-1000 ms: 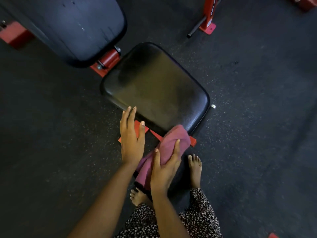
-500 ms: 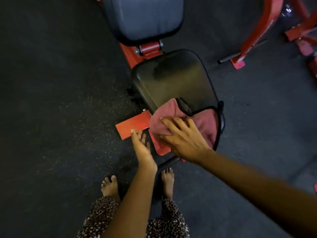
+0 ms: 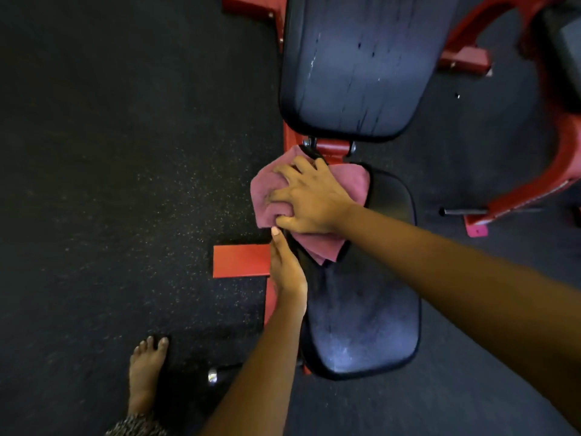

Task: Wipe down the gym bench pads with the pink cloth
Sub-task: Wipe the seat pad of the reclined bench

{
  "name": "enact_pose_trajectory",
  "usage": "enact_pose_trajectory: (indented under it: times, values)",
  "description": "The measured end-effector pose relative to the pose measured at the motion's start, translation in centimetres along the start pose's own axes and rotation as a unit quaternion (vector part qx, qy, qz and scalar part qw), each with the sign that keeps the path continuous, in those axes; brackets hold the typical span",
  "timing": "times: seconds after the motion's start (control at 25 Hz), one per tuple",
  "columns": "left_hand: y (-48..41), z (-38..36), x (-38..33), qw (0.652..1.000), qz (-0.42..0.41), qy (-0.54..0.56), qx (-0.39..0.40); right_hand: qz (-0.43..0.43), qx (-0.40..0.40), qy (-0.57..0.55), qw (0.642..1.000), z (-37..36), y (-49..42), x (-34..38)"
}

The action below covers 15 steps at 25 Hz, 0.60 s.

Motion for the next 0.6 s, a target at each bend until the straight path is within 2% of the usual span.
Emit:
enact_pose_trajectory:
  times: [0.08,0.16,0.36,0.6]
  values:
    - [0.3,-0.6,-0.7,0.993,-0.038,-0.089,-0.072,-0.034,0.012,-0.030,0.999,0.0,-0.8,-1.9]
    - [0.3,-0.8,-0.6,0.983,-0.068,-0.134,-0.108,-0.082,0.003,-0.065,0.995,-0.1,-1.1,-3.7]
    - [-0.1,-1.1,0.0,0.970,-0.092,-0.175,-0.138,-0.203,-0.053,-0.128,0.969,-1.4,2.4,-8.8]
    - [-0.2,-1.3,0.4,0.966,-0.118,-0.171,-0.155,-0.316,-0.045,-0.154,0.935,-2.6,6.7,-14.2]
Point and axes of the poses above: each hand's wrist, its own y-axis away from the middle knuckle, its own z-axis out of the back of the hand, x = y × z, the point moved 1 cm from there along -y, towards the middle knuckle, and after that the axes turned 9 degrees about -y, right-handed, at the moved point
